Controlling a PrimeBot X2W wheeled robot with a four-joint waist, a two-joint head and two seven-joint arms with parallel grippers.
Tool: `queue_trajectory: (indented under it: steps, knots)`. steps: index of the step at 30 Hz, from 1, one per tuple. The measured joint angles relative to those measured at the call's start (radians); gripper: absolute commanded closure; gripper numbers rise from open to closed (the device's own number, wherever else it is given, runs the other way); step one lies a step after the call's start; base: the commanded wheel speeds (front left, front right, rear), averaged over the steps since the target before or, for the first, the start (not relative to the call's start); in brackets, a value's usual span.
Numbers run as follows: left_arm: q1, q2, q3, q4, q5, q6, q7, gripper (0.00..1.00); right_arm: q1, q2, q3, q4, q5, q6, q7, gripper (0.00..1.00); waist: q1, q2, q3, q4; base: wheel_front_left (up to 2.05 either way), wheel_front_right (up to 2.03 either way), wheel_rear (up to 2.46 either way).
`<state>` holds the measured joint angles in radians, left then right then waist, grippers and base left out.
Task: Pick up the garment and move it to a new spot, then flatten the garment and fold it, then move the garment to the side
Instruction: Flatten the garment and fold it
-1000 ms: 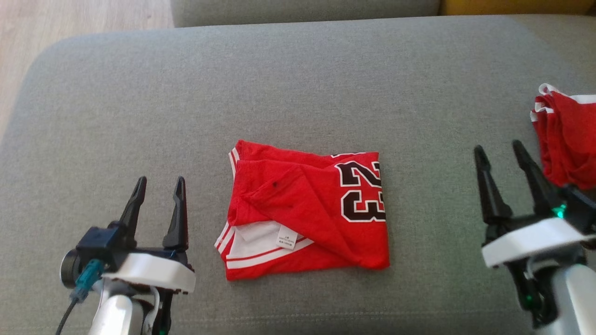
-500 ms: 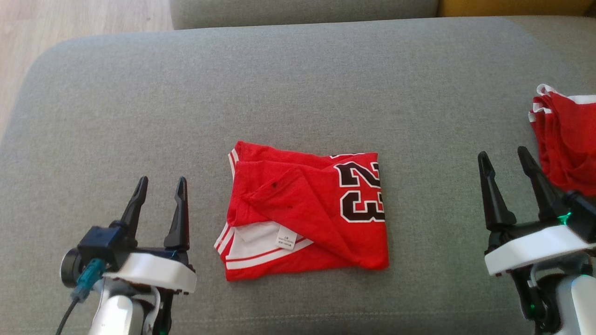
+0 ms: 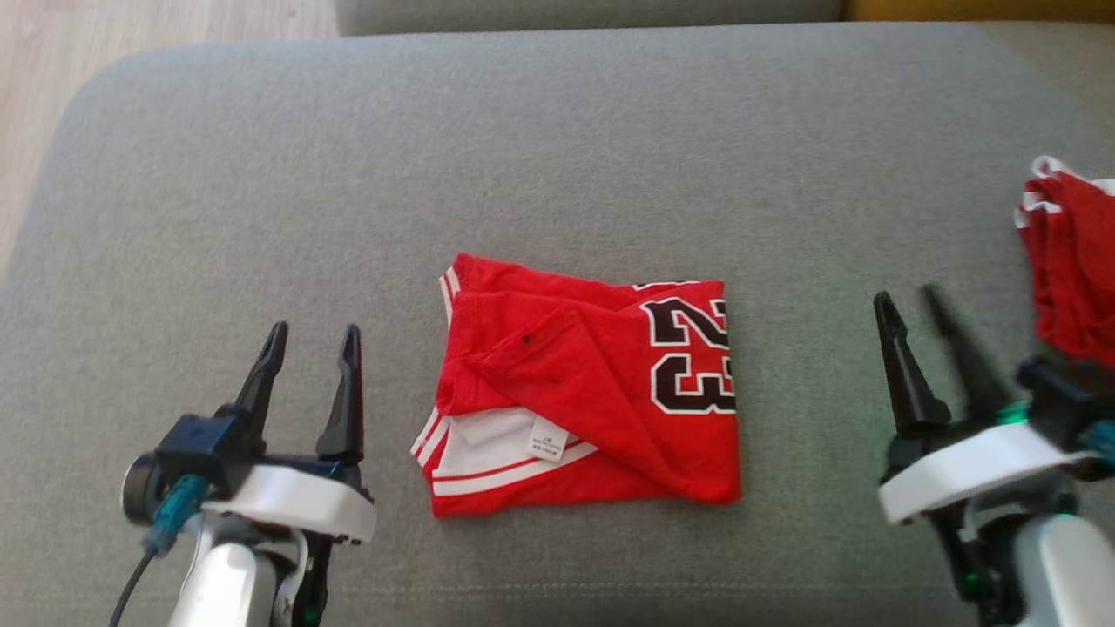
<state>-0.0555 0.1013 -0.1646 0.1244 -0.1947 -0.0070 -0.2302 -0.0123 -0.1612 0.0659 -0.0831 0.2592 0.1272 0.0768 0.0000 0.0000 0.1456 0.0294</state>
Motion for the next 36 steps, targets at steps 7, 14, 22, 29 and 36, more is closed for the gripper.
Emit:
queue_trajectory:
  steps: [7,14,22,29,36]
  knots:
    - [-0.06,-0.002,-0.021,0.006,0.0,-0.011,-0.002,0.0,-0.066,-0.001,0.134,0.093,0.037,0.0,0.003,1.0,0.0,0.0,0.035,0.034,0.0,0.0,0.0]
    - [-0.084,-0.005,-0.028,0.02,0.0,-0.011,-0.01,0.0,-0.171,0.0,0.325,0.253,0.095,0.0,-0.017,1.0,0.0,0.0,0.074,0.08,0.0,0.0,0.0]
    - [-0.1,-0.01,-0.047,0.037,0.0,-0.012,-0.018,0.0,-0.276,0.007,0.452,0.471,0.182,0.0,-0.042,1.0,0.0,0.0,0.098,0.119,0.0,0.0,0.0]
    - [-0.117,-0.013,-0.047,0.04,0.0,-0.011,-0.018,0.0,-0.33,0.02,0.556,0.531,0.247,0.0,-0.07,1.0,0.0,0.0,0.11,0.125,0.0,0.0,0.0]
    - [-0.117,-0.014,-0.047,0.041,0.0,-0.011,-0.019,0.0,-0.345,0.014,0.685,0.497,0.284,0.0,-0.075,1.0,0.0,0.0,0.105,0.108,0.0,0.0,0.0]
